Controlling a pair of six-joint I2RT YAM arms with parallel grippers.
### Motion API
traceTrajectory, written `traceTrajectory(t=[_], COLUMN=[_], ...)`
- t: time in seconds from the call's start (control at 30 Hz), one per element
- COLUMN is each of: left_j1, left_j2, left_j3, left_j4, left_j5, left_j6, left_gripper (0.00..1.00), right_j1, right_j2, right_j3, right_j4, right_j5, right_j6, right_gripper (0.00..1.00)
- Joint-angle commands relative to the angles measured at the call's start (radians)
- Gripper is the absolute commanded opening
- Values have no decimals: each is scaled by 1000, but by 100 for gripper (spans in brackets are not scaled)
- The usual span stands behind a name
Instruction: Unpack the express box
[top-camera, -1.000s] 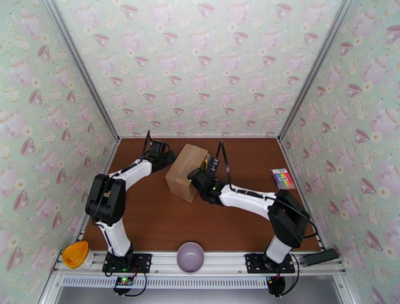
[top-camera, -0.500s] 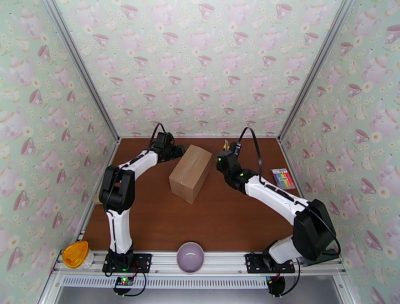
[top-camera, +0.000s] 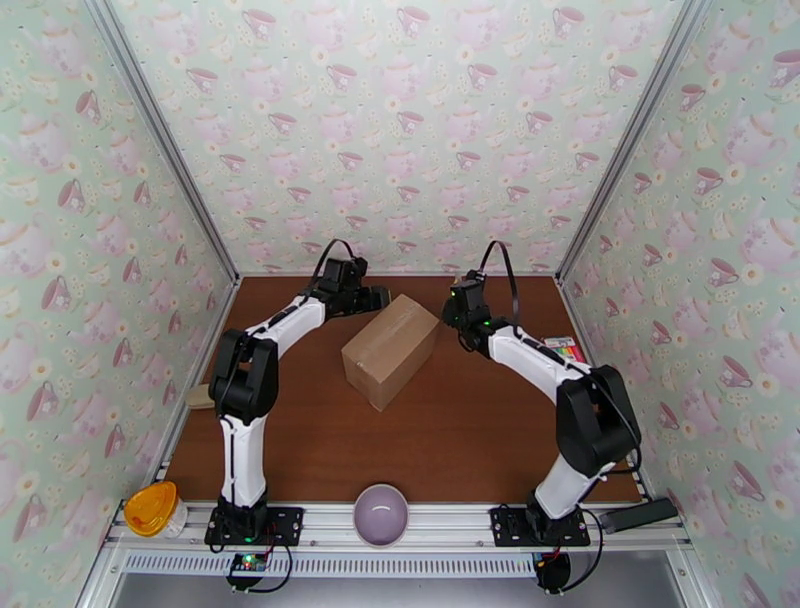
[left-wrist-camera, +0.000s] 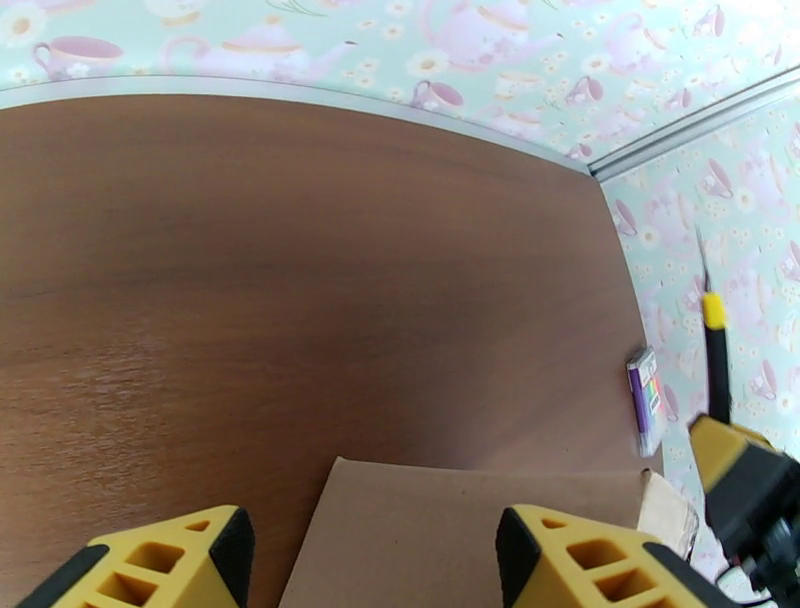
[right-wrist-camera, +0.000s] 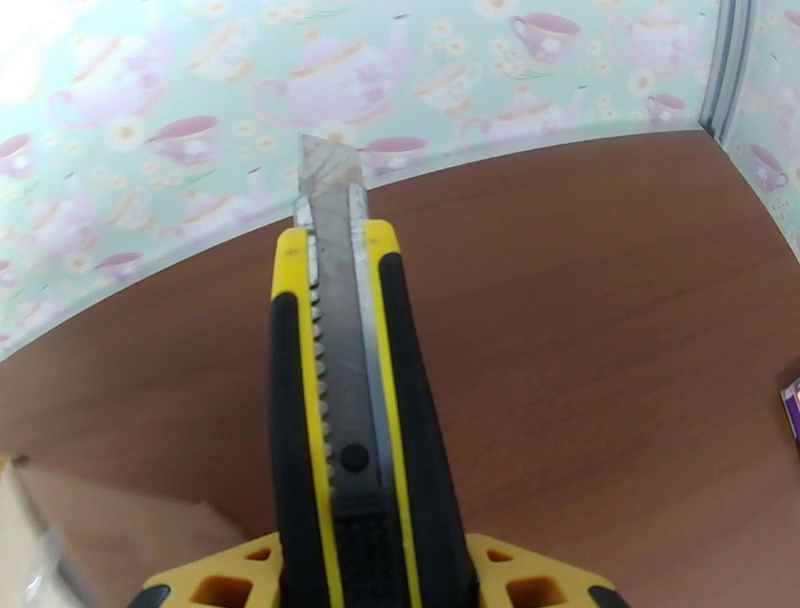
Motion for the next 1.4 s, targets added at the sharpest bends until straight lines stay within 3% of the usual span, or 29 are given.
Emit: traceTrajectory(t=[0.0,0.17,0.3,0.4,0.5,0.8,1.07,1.37], left_j1=[62,127,147,144,125,-4,-179,-187], left_j2=[-94,-224,-389,-532,-668,-971,-975,-864], left_j3=[-22,-88,-223,-365,-505,-687,-807,-790], left_j4=[-3,-69,-128,-147,-172,-398,-350,-271], left_j5=[-19,-133,-244,-260,-262,-323,-333,-335], left_j6=[-11,-26,-74,-156,-215,-334,-460,-438], left_gripper=[71,69,67,66,64,63,63,62], right_j1=[-13,-34,-42,-50,-63,-66,-66,-42], right_j2=[42,93,131,163,190,246,244,182], right_j3=[56,82,121,158,178,218,209,143], right_j4=[73,114,130,130,146,149,160,172], right_j5=[-21,-44,-66,-88,-129,-185,-213,-213], right_j6=[-23,-17,-33,-40,-44,-71,-55,-80], right_gripper=[0,0,0,0,0,0,0,0])
